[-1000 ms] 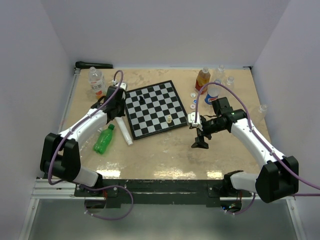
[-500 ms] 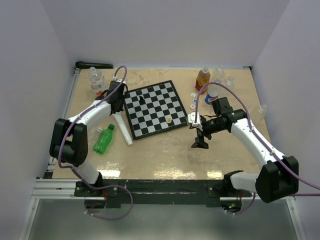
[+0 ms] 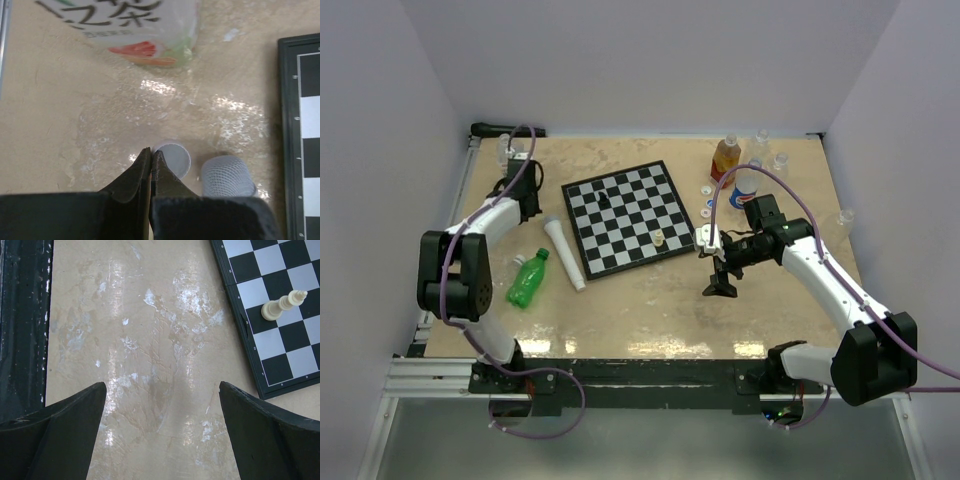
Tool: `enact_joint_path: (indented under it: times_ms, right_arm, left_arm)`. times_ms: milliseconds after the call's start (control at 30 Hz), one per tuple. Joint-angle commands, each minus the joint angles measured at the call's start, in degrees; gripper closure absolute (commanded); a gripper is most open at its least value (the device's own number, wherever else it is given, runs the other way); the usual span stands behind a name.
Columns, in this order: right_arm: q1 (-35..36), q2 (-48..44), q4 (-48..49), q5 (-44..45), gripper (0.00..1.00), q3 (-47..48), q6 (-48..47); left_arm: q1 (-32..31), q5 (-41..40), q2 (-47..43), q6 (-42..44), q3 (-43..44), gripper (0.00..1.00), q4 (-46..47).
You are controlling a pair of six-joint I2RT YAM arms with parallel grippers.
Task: Unscrew the bottle caps
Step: Place the bottle cap at the center of the board.
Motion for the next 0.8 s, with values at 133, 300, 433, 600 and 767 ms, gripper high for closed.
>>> enact_joint_path:
  times_ms: [133,300,433,600,767]
  right_arm:
    - [-0.2,-0.5,0.5,-0.1,0.02,-0.2,0.1]
    - [-0.2,-0.5,0.4,-0.1,0.02,-0.2,0.1]
    - [-0.2,-0.5,0.5,-0.1,0.02,-0.2,0.1]
    - [-0.2,-0.4,0.5,0.0,0.02,-0.3,0.2]
    - [-0.2,-0.4,0.6,0.1,0.02,-0.3,0.1]
  left_arm:
    - [8.2,7.4,2.3,-4.7,0.5,1.0,4.9]
    - [9.5,8.5,4.6,-4.5,2.2,0.87,5.4]
    - [10.5,8.7,6.8,-4.4,3.7,0.8,5.1]
    - [10.9,8.9,6.4,-3.7,4.6,0.67,4.1]
    - [10.9,9.0,2.2,-3.6,2.7,0.62,3.2]
